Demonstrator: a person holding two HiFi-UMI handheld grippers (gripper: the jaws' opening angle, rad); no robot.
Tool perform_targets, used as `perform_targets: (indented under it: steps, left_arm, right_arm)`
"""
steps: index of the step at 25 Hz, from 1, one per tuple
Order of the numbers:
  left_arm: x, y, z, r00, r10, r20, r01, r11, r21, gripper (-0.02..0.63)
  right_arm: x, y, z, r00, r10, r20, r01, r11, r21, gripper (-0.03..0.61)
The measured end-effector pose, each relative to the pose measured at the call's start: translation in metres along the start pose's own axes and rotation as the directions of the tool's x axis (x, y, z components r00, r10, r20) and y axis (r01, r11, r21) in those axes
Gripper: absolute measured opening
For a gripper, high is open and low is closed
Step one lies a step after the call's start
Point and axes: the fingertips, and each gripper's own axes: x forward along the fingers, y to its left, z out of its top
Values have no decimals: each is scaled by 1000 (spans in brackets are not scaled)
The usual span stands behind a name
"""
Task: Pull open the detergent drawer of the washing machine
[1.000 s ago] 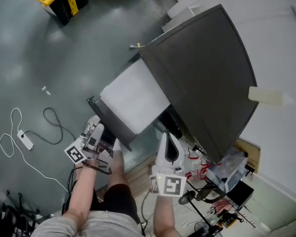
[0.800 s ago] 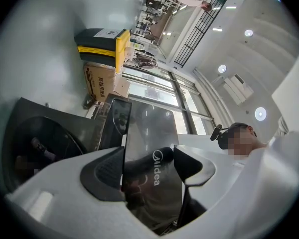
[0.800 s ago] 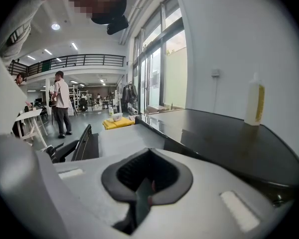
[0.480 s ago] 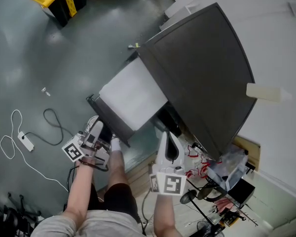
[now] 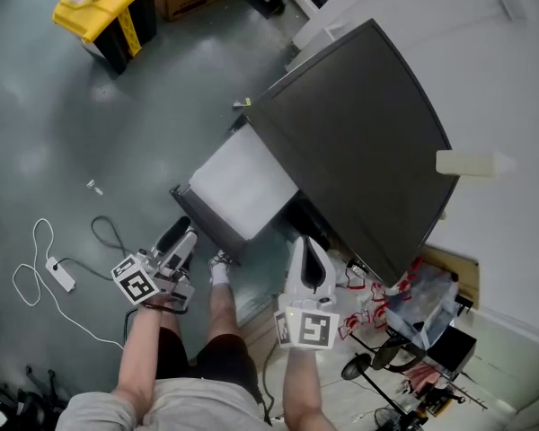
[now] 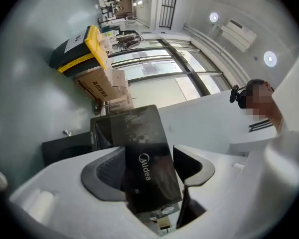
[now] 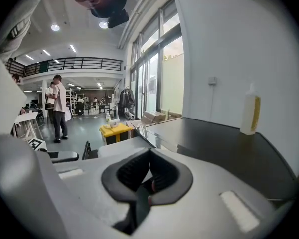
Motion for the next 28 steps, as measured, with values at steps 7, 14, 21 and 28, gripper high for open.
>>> perform_targets:
  steps: [7,14,21,28]
  left_arm:
    - [15,-55,48,998,-6,-55,18,975,220,287]
    - [58,-137,88,993,-59,-105,98,905,414,254]
    - [104,-219,95,972,-133,-193,219,812,541,217]
    - [137,-281,83,946,-180,-271,319,673,667,201]
  right_arm:
    - [-4,0,30,999,-23,30,23,1000,8,5]
    - [-13,-1,81,993,-77,91,73,996,42,5]
    - [-26,-3,124,978,-136,156,126,990,71,5]
    - [-56,-22,154,944,-249,218,232,968,99,5]
